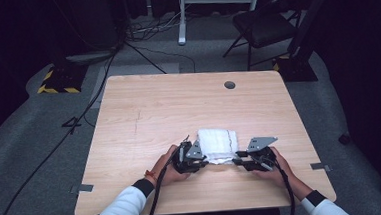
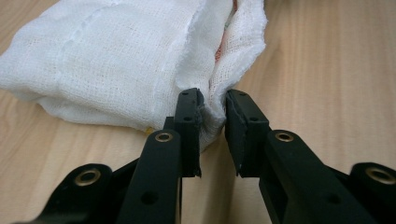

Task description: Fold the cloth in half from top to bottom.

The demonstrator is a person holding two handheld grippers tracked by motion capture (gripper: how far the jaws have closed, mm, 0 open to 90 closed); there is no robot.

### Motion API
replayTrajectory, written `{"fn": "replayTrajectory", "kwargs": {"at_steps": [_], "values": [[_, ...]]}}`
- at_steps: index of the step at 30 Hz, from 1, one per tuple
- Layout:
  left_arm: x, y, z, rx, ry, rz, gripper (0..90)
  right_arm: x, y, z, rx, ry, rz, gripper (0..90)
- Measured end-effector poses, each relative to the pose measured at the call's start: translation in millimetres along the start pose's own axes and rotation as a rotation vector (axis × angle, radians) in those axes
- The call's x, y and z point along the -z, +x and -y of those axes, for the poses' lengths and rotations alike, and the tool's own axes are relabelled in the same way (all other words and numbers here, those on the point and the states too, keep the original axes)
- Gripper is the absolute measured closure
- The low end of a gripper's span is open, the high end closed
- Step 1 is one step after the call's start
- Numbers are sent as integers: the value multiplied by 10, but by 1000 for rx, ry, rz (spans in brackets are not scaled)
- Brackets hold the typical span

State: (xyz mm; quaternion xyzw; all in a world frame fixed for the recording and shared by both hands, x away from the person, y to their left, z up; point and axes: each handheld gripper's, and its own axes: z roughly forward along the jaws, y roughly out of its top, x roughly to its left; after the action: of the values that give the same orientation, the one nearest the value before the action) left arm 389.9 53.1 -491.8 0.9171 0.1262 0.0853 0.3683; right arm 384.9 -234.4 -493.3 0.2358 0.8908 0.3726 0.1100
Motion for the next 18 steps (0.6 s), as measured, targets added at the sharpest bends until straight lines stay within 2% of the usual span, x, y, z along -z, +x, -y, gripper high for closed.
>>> {"fn": "replayTrajectory", "kwargs": {"at_steps": [5,7,10,13,15,18], "values": [[-10,159,-1,27,2,6,734,-90,-88,-91,-12,4,13,646],[-14,225,2,23,2,-7,729,-127,-123,-129,-23,7,18,646],[-21,316,3,38,1,-13,727,-189,-185,-186,-28,5,28,646],[-38,405,3,37,1,-39,723,-243,-242,-233,-41,1,37,647],[-45,483,-1,59,-1,-35,720,-282,-280,-270,-47,2,44,647],[-56,575,13,71,-10,-49,719,-341,-347,-318,-55,-3,51,647]]}}
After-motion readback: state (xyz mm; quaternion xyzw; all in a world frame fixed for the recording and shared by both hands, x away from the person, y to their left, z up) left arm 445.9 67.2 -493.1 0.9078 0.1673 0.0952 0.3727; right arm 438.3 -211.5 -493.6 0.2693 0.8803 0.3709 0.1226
